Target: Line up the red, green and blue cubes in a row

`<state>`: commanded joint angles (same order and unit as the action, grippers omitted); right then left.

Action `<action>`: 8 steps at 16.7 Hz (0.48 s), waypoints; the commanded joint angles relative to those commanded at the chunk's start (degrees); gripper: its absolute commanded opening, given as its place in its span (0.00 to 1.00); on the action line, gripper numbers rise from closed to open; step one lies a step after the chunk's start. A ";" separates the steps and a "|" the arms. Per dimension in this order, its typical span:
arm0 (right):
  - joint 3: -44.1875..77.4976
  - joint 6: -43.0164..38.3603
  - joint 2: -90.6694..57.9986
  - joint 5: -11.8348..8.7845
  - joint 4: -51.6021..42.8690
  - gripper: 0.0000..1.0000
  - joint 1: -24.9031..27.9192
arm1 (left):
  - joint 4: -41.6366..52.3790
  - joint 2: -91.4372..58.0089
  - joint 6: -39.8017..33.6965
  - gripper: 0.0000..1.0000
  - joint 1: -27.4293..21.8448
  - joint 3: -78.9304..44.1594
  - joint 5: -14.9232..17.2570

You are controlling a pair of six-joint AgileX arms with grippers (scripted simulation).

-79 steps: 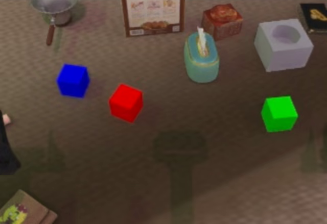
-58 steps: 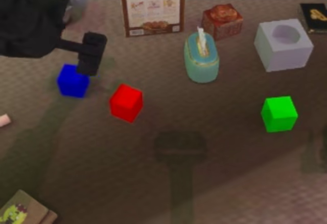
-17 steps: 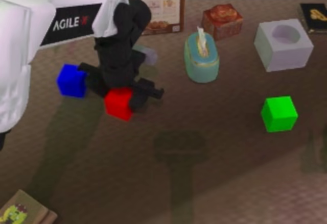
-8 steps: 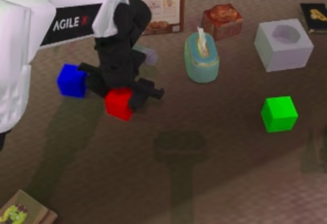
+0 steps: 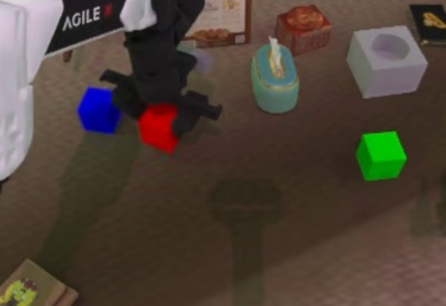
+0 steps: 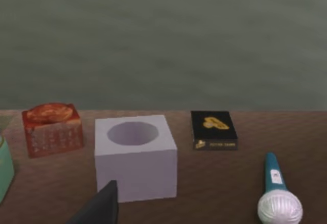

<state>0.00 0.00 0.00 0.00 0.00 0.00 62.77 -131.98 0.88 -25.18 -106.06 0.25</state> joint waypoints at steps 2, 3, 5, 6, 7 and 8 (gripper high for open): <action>0.00 0.00 0.00 0.00 0.00 1.00 0.00 | 4.50 1.07 0.02 0.00 0.28 -2.95 -0.01; 0.00 0.00 0.00 0.00 0.00 1.00 0.00 | 5.98 1.55 0.03 0.00 0.39 -4.14 -0.01; 0.00 0.00 0.00 0.00 0.00 1.00 0.00 | 7.12 2.11 0.05 0.00 0.50 -5.10 -0.01; 0.00 0.00 0.00 0.00 0.00 1.00 0.00 | 7.12 2.11 0.05 0.00 0.50 -5.10 -0.01; 0.00 0.00 0.00 0.00 0.00 1.00 0.00 | 7.12 2.11 0.05 0.00 0.50 -5.10 -0.01; 0.00 0.00 0.00 0.00 0.00 1.00 0.00 | 6.99 1.91 0.15 0.00 0.17 -4.99 -0.04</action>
<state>0.00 0.00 0.00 0.00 0.00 0.00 69.76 -130.07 1.02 -25.00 -111.05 0.21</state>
